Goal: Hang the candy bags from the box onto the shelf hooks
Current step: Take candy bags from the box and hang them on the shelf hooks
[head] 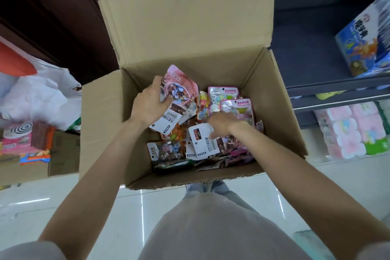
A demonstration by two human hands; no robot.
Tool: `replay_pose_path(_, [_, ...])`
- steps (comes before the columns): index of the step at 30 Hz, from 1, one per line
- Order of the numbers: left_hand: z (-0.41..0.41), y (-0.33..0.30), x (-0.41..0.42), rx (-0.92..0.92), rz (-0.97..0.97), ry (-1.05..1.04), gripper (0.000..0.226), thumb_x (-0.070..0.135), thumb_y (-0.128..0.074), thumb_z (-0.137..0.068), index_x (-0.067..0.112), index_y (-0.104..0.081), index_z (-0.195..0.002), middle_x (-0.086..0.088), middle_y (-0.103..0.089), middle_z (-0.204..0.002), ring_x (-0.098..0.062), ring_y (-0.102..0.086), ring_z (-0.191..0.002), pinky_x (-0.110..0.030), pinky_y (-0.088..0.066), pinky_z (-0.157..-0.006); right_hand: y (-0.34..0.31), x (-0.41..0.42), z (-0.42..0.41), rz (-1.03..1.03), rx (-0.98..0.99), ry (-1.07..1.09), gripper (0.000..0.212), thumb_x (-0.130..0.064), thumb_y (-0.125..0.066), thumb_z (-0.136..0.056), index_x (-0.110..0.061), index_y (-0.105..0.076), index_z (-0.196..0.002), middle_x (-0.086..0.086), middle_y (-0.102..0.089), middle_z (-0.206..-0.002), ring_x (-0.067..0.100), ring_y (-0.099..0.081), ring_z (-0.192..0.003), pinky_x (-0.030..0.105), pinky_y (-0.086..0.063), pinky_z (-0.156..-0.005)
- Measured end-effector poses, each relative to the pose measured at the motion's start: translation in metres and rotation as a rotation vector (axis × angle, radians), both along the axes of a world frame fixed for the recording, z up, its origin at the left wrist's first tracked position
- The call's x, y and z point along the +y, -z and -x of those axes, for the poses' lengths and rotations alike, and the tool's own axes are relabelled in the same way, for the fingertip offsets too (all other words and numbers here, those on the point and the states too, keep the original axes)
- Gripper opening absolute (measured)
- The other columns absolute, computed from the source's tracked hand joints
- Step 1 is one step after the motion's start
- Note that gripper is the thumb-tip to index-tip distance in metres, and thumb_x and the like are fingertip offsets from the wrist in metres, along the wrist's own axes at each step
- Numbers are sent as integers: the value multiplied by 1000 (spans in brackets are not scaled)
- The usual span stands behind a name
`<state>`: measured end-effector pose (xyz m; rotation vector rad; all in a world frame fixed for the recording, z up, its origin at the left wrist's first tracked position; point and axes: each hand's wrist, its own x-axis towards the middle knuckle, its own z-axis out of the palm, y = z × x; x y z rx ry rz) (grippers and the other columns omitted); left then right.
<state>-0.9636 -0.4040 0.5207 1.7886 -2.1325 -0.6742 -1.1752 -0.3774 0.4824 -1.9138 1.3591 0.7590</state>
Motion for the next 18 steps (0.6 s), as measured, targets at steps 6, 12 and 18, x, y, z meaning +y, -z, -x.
replay_pose_path(6, [-7, 4, 12, 43, 25, -105, 31, 24, -57, -94, 7, -44, -116, -11, -66, -107, -38, -62, -94, -41, -44, -68, 31, -4, -5, -9, 151, -67, 102, -44, -76, -78, -11, -13, -152, 12, -44, -146, 31, -49, -127, 42, -43, -100])
replay_pose_path(12, [-9, 4, 18, 156, -10, -189, 30, 23, -60, -93, 8, -46, -115, -8, -66, -106, -35, -62, -94, -42, -50, -73, 40, -1, 5, -19, 173, -33, 106, -58, -71, -77, -14, -12, -153, 12, -35, -153, 35, -23, -143, 49, -18, -116])
replay_pose_path(18, [-9, 5, 16, 289, -67, -256, 32, 20, -61, -93, 9, -46, -120, -2, -62, -100, -28, -62, -89, -32, -45, -67, 22, 9, 4, -19, 108, 91, 95, -51, -78, -74, -15, -28, -146, 7, -48, -143, 28, -48, -127, 39, -40, -99])
